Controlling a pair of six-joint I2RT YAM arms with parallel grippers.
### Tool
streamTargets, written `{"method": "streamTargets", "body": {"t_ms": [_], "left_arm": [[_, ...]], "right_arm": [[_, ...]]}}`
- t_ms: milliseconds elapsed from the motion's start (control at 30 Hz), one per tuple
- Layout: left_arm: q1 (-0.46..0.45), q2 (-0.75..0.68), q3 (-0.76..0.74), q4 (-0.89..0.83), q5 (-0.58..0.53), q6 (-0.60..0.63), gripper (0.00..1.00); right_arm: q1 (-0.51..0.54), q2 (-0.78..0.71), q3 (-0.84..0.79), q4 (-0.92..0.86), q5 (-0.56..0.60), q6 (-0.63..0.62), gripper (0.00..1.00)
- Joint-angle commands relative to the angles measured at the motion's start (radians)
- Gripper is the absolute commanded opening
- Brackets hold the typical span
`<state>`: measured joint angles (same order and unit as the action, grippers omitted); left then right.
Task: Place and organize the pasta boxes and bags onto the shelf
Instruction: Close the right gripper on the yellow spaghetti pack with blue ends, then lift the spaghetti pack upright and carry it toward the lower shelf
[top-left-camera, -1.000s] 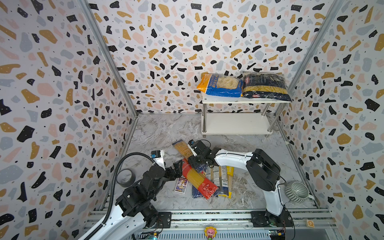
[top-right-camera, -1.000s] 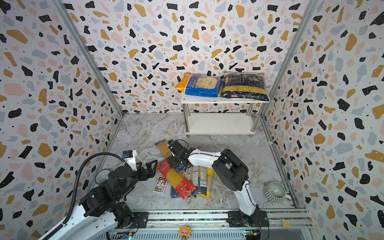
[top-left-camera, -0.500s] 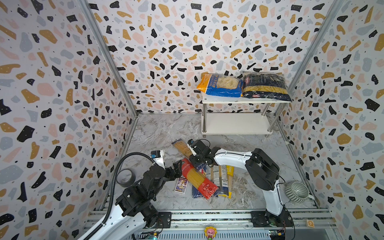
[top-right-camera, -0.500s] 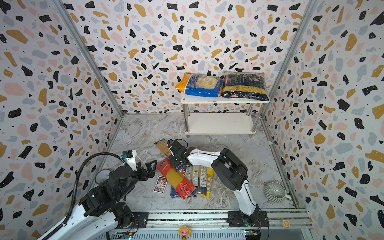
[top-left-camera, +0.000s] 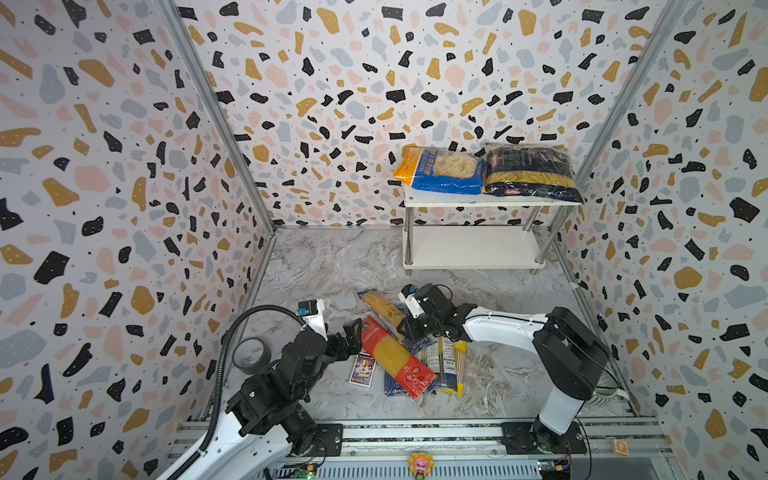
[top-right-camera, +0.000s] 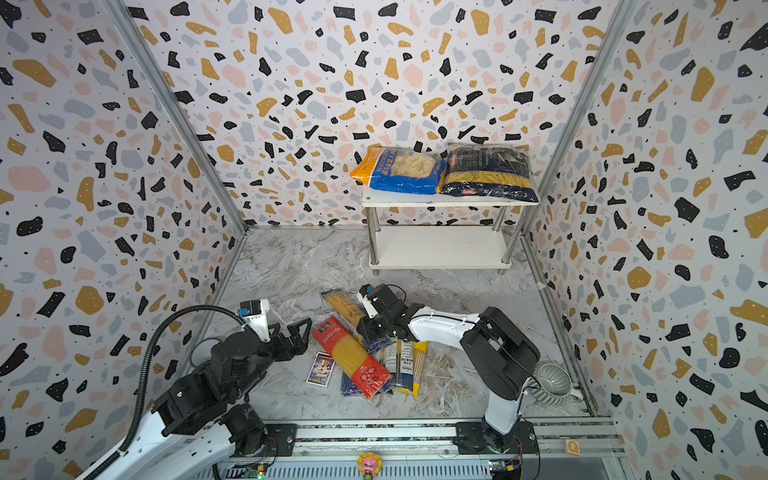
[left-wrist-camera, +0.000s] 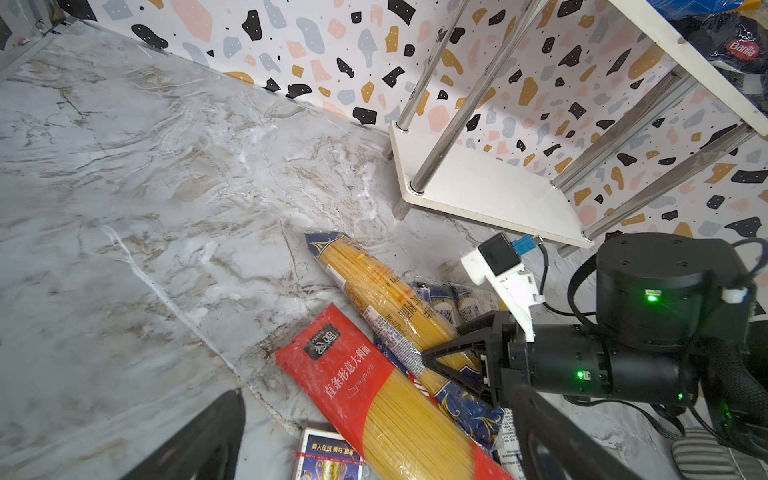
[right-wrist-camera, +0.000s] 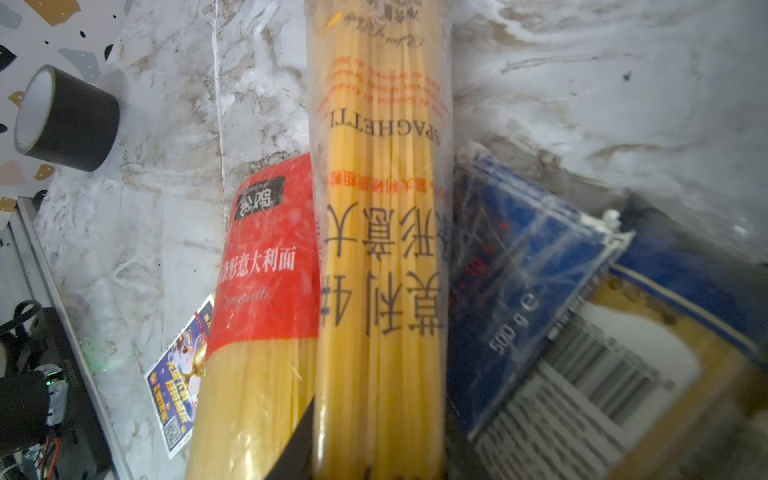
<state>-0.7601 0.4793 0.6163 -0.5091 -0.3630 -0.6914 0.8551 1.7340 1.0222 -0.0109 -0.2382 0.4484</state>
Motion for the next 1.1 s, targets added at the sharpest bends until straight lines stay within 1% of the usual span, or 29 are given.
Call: {"method": "streamTargets", "body": {"t_ms": [0,133,333,500,667,800,933,1067], "left_arm": [[0.004,0.033,0.01,0.059,0.065,0.018,0.99],[0.004,0.106,0.01,0.125,0.134,0.018,0.99],[0.002,0.214,0.027,0.228,0.174,0.02,1.0],[-0.002,0.308,0.052,0.296,0.233,0.02,1.0],[-0.019,0.365,0.078,0.329,0.242,0.022,0.99],[-0.028,0.386,0.079,0.362,0.261,0.021,0.99],[-0.05,0.422,0.1,0.371,0.269,0.031,0.99],[-0.093,0.476,0.138,0.375,0.269,0.061,1.0]], "right_arm": [[-0.007,-0.105,0.001,0.06,-0.004,0.007,0.19],[-0.02,-0.173,-0.038,0.061,0.018,0.017,0.19],[-0.046,-0.286,-0.107,0.043,0.056,0.021,0.19],[-0.085,-0.407,-0.171,0.026,0.098,0.032,0.19],[-0.163,-0.536,-0.242,0.021,0.131,0.056,0.19],[-0.247,-0.598,-0.278,0.025,0.132,0.071,0.19],[-0.32,-0.623,-0.294,0.044,0.114,0.081,0.19],[-0.366,-0.606,-0.271,0.058,0.117,0.079,0.19]]}}
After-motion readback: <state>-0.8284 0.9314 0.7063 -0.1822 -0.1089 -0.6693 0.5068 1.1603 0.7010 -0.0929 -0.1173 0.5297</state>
